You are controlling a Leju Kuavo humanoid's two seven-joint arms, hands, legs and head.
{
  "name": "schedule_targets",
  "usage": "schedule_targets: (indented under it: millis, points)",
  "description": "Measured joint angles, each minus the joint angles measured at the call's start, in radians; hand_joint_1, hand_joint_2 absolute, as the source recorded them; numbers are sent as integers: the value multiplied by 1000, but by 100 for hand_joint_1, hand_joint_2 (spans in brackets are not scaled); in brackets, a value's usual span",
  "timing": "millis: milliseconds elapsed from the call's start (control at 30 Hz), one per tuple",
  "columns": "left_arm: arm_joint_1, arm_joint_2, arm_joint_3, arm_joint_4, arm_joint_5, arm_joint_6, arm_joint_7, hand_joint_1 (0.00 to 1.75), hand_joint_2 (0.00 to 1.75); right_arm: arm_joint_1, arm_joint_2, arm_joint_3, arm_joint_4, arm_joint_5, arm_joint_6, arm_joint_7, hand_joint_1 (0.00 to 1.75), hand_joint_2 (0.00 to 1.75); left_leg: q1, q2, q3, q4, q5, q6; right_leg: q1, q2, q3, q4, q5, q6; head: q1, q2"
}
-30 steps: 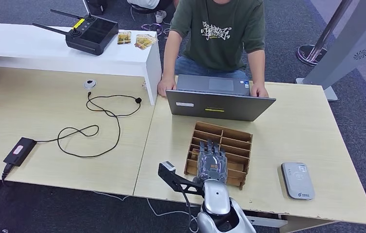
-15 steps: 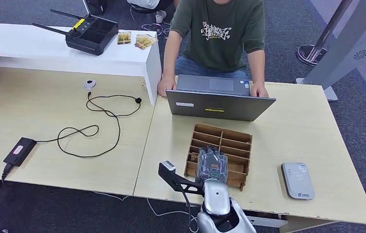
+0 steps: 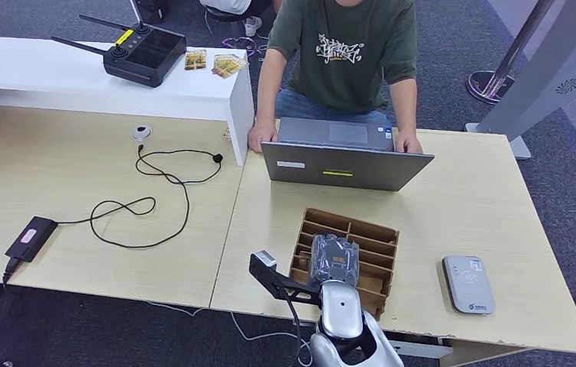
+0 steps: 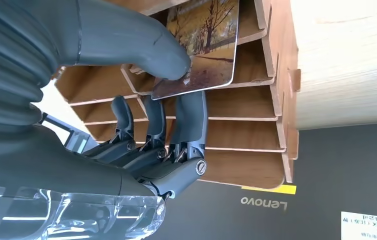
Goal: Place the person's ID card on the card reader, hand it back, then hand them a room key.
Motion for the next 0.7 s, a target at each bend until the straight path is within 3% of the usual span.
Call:
schedule_targets:
  millis: [167, 300, 433, 567, 700]
  points:
    - [0, 0, 0, 0, 0, 0, 0, 0, 0, 0, 0, 0, 0, -2, 1, -1, 99, 175, 0, 0, 0, 0, 0, 0, 0, 0, 0, 0, 0, 0, 0, 0]
    - [0, 0, 0, 0, 0, 0, 0, 0, 0, 0, 0, -1, 1, -5, 1, -2, 133, 175, 0, 0, 0, 0, 0, 0, 0, 0, 0, 0, 0, 0, 0, 0]
    - [0, 0, 0, 0, 0, 0, 0, 0, 0, 1, 0, -2, -1, -6, -1, -4, 135, 175, 0, 0, 0, 0, 0, 0, 0, 0, 0, 0, 0, 0, 0, 0]
    - [0, 0, 0, 0, 0, 0, 0, 0, 0, 1, 0, -3, -3, -9, -4, -6, 169, 175, 0, 0, 0, 0, 0, 0, 0, 0, 0, 0, 0, 0, 0, 0]
    - [1, 0, 0, 0, 0, 0, -2, 0, 0, 6, 0, -10, -23, -27, -51, -16, 175, 175, 0, 0, -1, 0, 0, 0, 0, 0, -1, 0, 0, 0, 0, 0]
